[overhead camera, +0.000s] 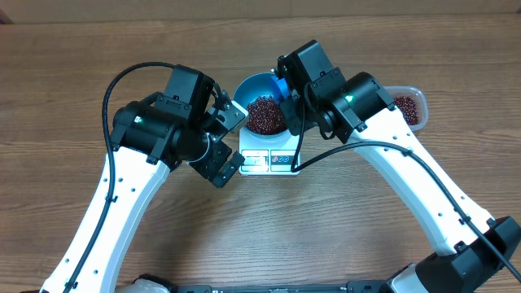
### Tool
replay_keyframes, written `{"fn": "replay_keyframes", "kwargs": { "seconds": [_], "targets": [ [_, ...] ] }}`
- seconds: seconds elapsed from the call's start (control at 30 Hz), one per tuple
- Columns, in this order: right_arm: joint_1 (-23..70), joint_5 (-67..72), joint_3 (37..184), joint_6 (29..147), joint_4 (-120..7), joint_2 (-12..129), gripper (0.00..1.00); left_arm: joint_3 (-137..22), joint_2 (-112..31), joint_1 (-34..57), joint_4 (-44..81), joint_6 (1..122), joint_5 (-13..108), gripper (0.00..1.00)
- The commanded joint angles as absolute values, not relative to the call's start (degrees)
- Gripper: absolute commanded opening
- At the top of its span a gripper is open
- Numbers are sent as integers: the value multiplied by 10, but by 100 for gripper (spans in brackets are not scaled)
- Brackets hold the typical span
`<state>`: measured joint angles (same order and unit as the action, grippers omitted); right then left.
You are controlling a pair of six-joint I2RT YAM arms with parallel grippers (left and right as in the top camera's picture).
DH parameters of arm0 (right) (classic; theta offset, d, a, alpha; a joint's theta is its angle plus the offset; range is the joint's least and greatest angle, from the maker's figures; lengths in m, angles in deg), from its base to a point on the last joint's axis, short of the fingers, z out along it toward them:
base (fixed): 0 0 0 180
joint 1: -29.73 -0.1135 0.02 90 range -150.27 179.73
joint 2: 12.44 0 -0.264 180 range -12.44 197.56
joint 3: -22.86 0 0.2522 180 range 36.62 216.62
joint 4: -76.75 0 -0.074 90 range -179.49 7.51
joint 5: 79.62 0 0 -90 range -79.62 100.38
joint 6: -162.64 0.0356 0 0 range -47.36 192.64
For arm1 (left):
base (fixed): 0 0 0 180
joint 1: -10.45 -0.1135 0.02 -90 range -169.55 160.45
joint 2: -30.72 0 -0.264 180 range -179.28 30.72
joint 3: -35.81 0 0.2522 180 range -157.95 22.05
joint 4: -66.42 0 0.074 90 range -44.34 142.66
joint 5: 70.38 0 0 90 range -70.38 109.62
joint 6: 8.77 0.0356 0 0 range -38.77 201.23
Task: Scoop item into bowl and weigh 150g on scale
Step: 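Tilt the scoop with the right gripper, pouring beans into the bowl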
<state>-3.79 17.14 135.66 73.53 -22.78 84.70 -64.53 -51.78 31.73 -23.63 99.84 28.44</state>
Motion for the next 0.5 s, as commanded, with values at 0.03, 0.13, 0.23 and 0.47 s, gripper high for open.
{"fn": "replay_keyframes", "kwargs": {
  "seconds": [0.03, 0.13, 0.23, 0.47],
  "targets": [
    [-38, 133, 1369, 740, -238, 849, 4, -643, -510, 315, -236, 1011, 293, 99],
    [-32, 121, 1369, 742, -238, 849, 4, -643, -510, 315, -236, 1011, 293, 100],
    [-30, 120, 1369, 742, -237, 849, 4, -643, -510, 315, -236, 1011, 293, 99],
    [-29, 120, 1369, 742, -237, 849, 4, -643, -510, 315, -236, 1011, 293, 100]
  ]
}}
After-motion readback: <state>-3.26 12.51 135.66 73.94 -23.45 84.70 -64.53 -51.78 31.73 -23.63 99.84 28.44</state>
